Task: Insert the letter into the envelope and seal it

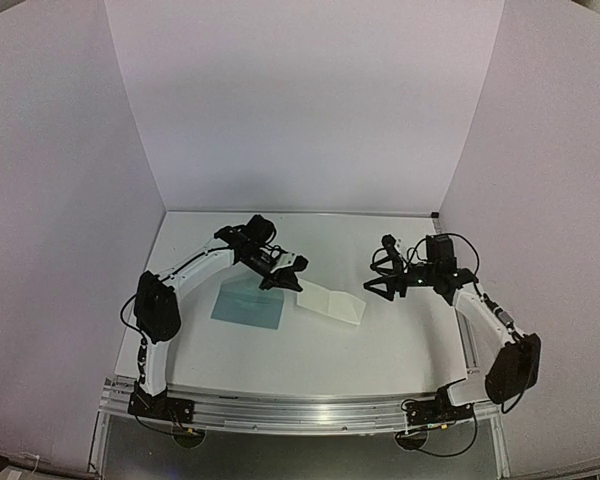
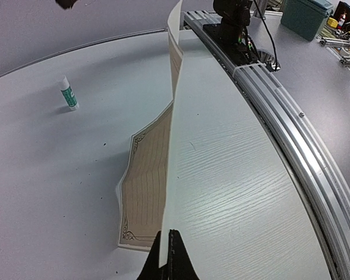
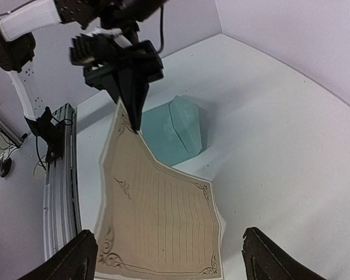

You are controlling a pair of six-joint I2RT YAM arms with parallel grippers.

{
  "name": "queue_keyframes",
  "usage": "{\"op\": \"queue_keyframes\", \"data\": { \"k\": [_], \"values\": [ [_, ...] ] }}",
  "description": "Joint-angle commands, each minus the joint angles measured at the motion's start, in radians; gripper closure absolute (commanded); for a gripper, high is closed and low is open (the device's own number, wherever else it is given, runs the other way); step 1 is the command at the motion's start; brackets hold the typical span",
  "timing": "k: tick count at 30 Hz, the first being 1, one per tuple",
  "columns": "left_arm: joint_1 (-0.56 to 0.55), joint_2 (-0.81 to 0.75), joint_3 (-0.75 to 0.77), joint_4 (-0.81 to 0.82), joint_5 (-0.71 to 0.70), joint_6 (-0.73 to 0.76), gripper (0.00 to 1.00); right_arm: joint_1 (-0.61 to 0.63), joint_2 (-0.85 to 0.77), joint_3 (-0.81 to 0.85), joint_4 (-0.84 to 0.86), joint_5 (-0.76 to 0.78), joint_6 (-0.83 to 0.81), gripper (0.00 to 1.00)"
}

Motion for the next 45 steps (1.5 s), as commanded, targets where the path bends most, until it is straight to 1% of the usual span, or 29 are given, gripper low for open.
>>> {"op": "queue_keyframes", "data": {
  "k": [1, 4, 9, 11, 15, 16, 18, 20, 24, 29, 30, 31, 32, 33, 34, 35, 37, 38, 40, 42, 43, 45],
  "values": [
    [0.004, -0.037, -0.007, 0.001, 0.032, -0.02, 1.0, 0.006, -0.101, -0.045, 0.03, -0.073, 0.042, 0.16],
    [0.005, -0.037, -0.006, 0.009, 0.032, -0.043, 1.0, 0.018, -0.131, -0.101, 0.062, -0.037, 0.103, 0.16],
    [0.005, -0.032, -0.007, 0.011, 0.032, -0.063, 1.0, 0.119, -0.169, -0.197, 0.142, 0.103, 0.151, 0.16],
    [0.004, -0.034, -0.008, 0.005, 0.033, -0.064, 1.0, 0.136, -0.171, -0.238, 0.171, 0.14, 0.184, 0.16],
    [0.004, -0.042, -0.026, 0.001, 0.031, -0.059, 1.0, 0.161, -0.172, -0.318, 0.309, 0.185, 0.259, 0.16],
    [0.004, -0.043, -0.03, 0.0, 0.032, -0.057, 1.0, 0.17, -0.159, -0.325, 0.356, 0.196, 0.273, 0.16],
    [0.004, -0.044, -0.035, -0.007, 0.034, -0.055, 1.0, 0.189, -0.126, -0.317, 0.391, 0.226, 0.288, 0.19],
    [0.004, -0.046, -0.045, -0.006, 0.033, -0.059, 1.0, 0.194, -0.09, -0.303, 0.416, 0.247, 0.316, 0.28],
    [0.004, -0.055, -0.066, 0.012, 0.022, -0.08, 1.0, 0.194, -0.029, -0.285, 0.465, 0.218, 0.375, 0.61],
    [0.004, -0.064, -0.084, 0.022, 0.014, -0.099, 1.0, 0.195, 0.02, -0.271, 0.462, 0.2, 0.446, 0.88],
    [0.004, -0.066, -0.09, 0.028, 0.011, -0.107, 1.0, 0.195, 0.038, -0.265, 0.462, 0.186, 0.469, 0.96],
    [0.004, -0.067, -0.098, 0.036, 0.007, -0.117, 1.0, 0.194, 0.064, -0.258, 0.462, 0.172, 0.496, 0.99],
    [0.004, -0.07, -0.106, 0.048, 0.002, -0.13, 0.98, 0.195, 0.09, -0.249, 0.461, 0.157, 0.522, 1.0],
    [0.004, -0.074, -0.117, 0.067, -0.004, -0.145, 0.92, 0.195, 0.113, -0.24, 0.461, 0.141, 0.544, 1.0],
    [0.004, -0.08, -0.136, 0.086, -0.01, -0.169, 0.79, 0.195, 0.133, -0.233, 0.459, 0.126, 0.571, 1.0],
    [0.004, -0.088, -0.153, 0.108, -0.024, -0.179, 0.62, 0.195, 0.162, -0.226, 0.454, 0.105, 0.592, 1.0],
    [0.006, -0.11, -0.185, 0.141, -0.05, -0.183, 0.39, 0.194, 0.189, -0.213, 0.427, 0.098, 0.617, 1.0],
    [0.008, -0.119, -0.198, 0.15, -0.065, -0.183, 0.34, 0.194, 0.2, -0.209, 0.408, 0.101, 0.626, 1.0],
    [0.012, -0.141, -0.218, 0.168, -0.099, -0.185, 0.17, 0.194, 0.218, -0.208, 0.389, 0.118, 0.658, 1.0],
    [0.018, -0.165, -0.252, 0.191, -0.132, -0.182, 0.04, 0.194, 0.239, -0.215, 0.378, 0.146, 0.695, 1.0],
    [0.02, -0.181, -0.268, 0.215, -0.153, -0.181, 0.01, 0.193, 0.248, -0.222, 0.375, 0.165, 0.715, 1.0],
    [0.024, -0.214, -0.324, 0.271, -0.181, -0.187, 0.0, 0.194, 0.274, -0.234, 0.376, 0.188, 0.769, 1.0]
  ]
}}
